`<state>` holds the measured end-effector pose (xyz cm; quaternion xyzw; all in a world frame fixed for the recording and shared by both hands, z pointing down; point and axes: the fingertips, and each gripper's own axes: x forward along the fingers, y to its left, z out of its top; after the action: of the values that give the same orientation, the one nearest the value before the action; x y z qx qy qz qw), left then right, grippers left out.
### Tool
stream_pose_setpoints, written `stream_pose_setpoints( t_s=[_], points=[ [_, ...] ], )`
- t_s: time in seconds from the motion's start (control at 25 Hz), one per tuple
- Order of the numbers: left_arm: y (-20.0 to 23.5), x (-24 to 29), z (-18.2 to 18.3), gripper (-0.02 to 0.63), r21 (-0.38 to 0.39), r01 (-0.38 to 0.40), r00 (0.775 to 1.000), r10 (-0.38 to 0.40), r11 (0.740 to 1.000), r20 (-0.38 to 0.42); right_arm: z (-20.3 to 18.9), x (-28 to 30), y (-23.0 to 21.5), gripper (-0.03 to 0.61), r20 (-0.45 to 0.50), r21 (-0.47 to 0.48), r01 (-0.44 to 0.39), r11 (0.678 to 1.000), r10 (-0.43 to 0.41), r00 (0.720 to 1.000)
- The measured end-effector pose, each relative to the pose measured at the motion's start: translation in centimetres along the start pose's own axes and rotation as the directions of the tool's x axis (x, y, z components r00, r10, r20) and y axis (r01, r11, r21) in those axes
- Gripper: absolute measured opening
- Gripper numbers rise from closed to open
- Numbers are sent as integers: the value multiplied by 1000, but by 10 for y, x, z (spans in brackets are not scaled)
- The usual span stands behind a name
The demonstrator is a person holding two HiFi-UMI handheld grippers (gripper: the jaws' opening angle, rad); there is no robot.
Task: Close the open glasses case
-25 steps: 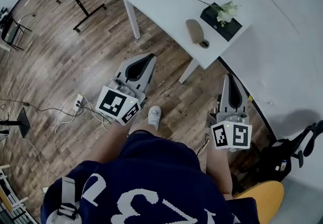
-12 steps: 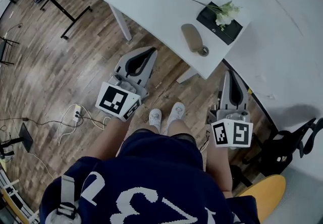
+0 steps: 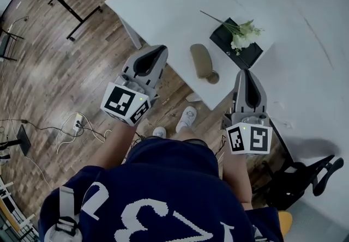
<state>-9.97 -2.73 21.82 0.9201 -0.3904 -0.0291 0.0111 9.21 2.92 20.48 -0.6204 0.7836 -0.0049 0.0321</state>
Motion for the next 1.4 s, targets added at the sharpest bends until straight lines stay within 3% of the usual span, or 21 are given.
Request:
stream_pose_setpoints(
  t_s=[0.32, 0.44, 0.56, 0.88, 1.08, 1.16, 1.36, 1.4],
  points=[
    [6, 78, -8, 14, -75, -34, 999, 36, 997, 16, -2, 64, -53, 26, -15, 6, -103, 995, 103, 995],
    [0, 97, -13, 14, -60, -19, 1000, 19, 998, -9, -8, 76, -64, 26, -32, 18, -111, 994, 111, 993],
    [2, 112, -20, 14, -37, -8, 999, 7, 999, -40, -14, 84, -71, 26, -46, 31, -94, 995, 96, 994],
    [24, 141, -50, 12, -98, 88, 990, -98, 991, -104, -40, 95, -79, 26, -115, 52, 20, 998, -14, 993],
    [32, 153, -78, 12, -109, 148, 974, -164, 983, -159, -81, 102, -72, 26, -188, 58, 38, 998, -26, 982],
    [33, 156, -95, 12, -122, 166, 964, -187, 979, -187, -117, 98, -68, 26, -268, 97, 37, 995, -9, 963],
    [26, 160, -142, 14, -150, 234, 924, -268, 961, -273, -208, 77, -54, 32, -486, 134, 71, 988, 3, 874],
    [24, 161, -152, 12, -157, 248, 914, -284, 956, -290, -224, 73, -50, 61, -520, 134, 69, 989, 11, 854]
  ],
)
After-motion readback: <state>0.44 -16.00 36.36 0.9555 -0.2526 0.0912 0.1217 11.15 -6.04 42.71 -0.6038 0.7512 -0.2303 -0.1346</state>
